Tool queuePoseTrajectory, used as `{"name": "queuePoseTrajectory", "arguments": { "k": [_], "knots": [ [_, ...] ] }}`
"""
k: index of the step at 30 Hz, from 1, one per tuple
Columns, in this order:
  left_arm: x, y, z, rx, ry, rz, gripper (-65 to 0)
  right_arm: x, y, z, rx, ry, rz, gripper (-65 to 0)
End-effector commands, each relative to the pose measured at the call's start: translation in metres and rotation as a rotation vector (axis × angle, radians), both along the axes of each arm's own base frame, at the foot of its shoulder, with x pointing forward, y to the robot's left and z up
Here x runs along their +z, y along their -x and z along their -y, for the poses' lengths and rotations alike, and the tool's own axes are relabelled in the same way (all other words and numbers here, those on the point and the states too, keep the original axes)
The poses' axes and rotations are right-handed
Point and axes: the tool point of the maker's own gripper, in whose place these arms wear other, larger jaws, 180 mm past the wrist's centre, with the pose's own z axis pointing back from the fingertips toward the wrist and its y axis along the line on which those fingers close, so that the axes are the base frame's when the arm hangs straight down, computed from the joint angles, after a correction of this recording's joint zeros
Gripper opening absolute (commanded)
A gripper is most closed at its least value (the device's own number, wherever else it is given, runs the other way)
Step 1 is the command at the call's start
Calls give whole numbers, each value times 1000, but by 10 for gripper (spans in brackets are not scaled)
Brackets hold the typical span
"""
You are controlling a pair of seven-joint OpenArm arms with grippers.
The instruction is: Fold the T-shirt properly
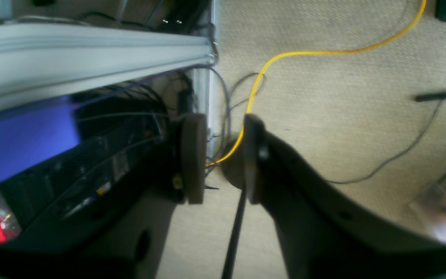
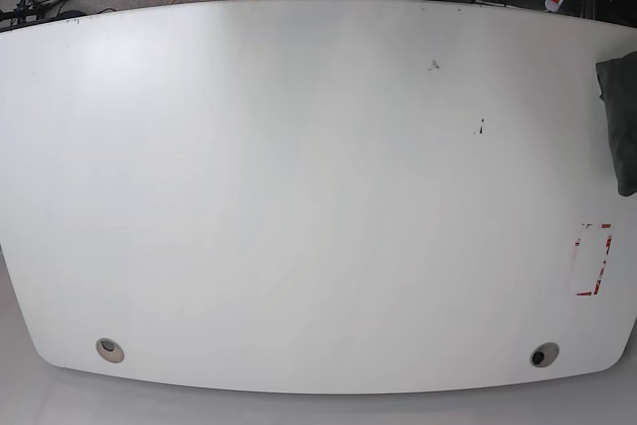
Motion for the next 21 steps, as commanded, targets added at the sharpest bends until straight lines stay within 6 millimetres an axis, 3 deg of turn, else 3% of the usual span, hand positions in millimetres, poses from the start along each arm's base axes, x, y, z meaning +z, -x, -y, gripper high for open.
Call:
{"name": "queuePoseTrajectory", "arguments": {
  "k": [1,7,12,17,21],
  "knots": [
    [-5,15,1,15,5,-55,-344,-3,-7,4,-3,4,1,-493],
    [-11,6,0,30,13,-95,-344,-12,-23,0,30,7,-12,-491],
    [-13,1,2,37,17,-113,-344,-18,-29,8,21,58,-29,-490],
    [-14,0,-13,41,-70,-117,-344,-20,-33,8,15,59,-36,-490],
    [-14,-1,-13,42,-76,-116,-344,-20,-34,7,15,58,-34,-490]
  ]
}}
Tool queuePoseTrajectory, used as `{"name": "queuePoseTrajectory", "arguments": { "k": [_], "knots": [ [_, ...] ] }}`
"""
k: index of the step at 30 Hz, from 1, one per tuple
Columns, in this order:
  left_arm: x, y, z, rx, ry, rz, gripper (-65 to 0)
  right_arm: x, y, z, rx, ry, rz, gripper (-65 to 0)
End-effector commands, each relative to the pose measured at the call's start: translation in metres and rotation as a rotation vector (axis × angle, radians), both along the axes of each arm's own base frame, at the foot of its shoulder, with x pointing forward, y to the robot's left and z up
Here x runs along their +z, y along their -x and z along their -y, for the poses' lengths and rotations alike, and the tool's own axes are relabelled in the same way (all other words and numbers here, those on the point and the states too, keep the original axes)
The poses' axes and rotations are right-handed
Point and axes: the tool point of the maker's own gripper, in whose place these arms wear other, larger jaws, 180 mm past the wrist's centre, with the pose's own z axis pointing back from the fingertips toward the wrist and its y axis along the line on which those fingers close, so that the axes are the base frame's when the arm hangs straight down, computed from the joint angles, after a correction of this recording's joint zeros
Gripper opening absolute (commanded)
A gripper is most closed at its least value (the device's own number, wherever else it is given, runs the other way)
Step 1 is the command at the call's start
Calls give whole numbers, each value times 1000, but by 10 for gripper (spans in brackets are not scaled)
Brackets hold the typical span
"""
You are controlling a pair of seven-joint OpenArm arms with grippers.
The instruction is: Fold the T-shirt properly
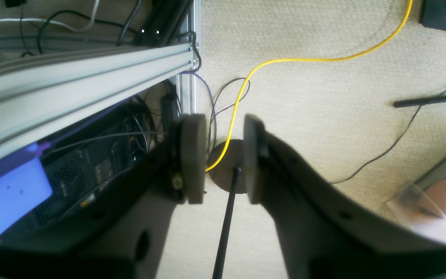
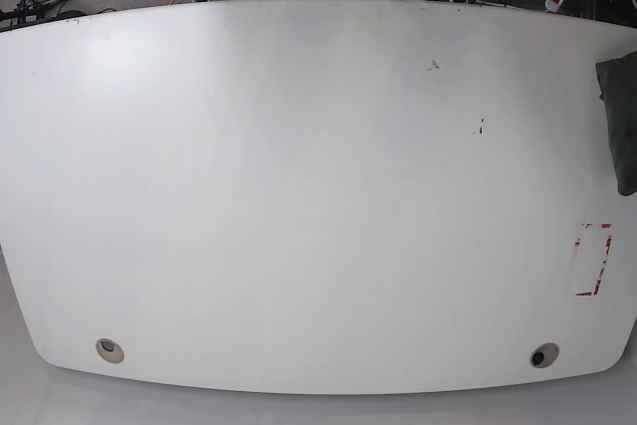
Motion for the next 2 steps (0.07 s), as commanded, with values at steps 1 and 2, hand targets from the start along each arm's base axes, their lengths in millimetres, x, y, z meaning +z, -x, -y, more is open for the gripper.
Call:
{"name": "queuePoseTrajectory", "arguments": {
  "k": [1,2],
  "knots": [
    [0,2,-2,-3,-5,-4,-344,1,-1,4,-3,2,11,-490],
    [0,2,-2,-3,-5,-4,-344,1,-1,4,-3,2,11,-490]
  ]
}}
